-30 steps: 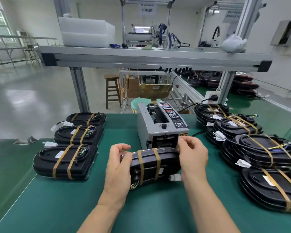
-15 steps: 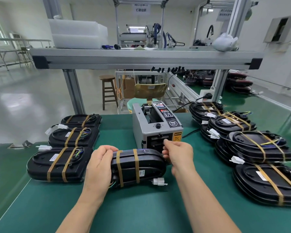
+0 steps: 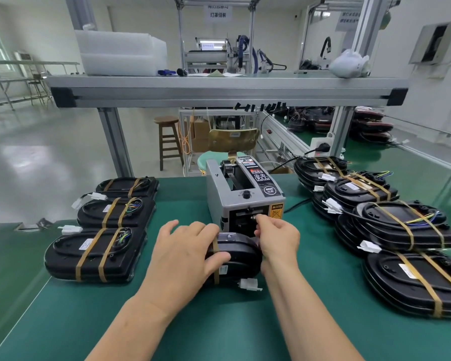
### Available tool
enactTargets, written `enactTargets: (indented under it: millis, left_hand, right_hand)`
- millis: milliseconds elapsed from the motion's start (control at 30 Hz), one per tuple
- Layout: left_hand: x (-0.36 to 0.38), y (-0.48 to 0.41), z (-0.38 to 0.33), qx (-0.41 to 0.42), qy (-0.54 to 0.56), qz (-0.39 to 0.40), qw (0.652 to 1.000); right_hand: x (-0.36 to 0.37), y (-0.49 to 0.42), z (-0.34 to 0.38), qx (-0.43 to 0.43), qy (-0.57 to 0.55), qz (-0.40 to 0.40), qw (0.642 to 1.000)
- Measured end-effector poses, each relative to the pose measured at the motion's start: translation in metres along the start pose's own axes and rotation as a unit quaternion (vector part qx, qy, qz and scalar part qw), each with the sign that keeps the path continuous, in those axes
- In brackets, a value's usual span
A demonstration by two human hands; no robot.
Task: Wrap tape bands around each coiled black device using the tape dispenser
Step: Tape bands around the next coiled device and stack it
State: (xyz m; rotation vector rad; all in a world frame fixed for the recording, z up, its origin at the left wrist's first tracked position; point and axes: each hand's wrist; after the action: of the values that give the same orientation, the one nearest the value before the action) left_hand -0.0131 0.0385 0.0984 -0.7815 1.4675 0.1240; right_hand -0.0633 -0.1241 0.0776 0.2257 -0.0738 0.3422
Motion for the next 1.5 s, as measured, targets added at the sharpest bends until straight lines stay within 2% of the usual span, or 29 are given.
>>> enactTargets:
  millis: [167, 367, 500, 800, 1033, 1500]
  left_hand:
    - [0.005, -0.003, -0.002, 0.016, 0.014, -0.063, 0.998]
    - [0.017, 0.001, -0.005, 0.007, 0.035, -0.129, 0.991]
    - [0.019, 0.005, -0.006, 0.003, 0.043, -0.140, 0.989]
    - [0.019, 0.007, -0.005, 0.025, 0.083, -0.164, 0.983]
    - [0.012, 0.009, -0.005, 0.026, 0.110, -0.145, 0.983]
    - [0.017, 0.010, -0.001, 0.065, 0.088, -0.166, 0.980]
  right_hand:
    - [-0.014, 0.030, 0.004, -0.017, -0.101, 0.085, 0.991]
    - [-0.005, 0.059, -0.010, -0.071, -0.089, 0.055, 0.992]
    - [0.001, 0.060, -0.018, -0.094, -0.069, 0.025, 0.993]
    - [0.003, 0.059, -0.025, -0.125, -0.031, 0.023, 0.991]
    - [0.003, 0.058, -0.025, -0.130, -0.037, 0.025, 0.990]
    - [0.004, 0.057, -0.030, -0.146, -0.002, 0.026, 0.989]
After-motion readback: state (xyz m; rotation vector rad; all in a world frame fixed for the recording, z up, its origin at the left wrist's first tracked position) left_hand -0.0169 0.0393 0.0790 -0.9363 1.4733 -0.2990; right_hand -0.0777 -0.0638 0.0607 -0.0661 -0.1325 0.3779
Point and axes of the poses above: each hand's wrist, its own y-axis away from the middle knuckle, its own x-axis out of the palm, z = x × y, and after that the axes turned 1 degree about y, right-handed
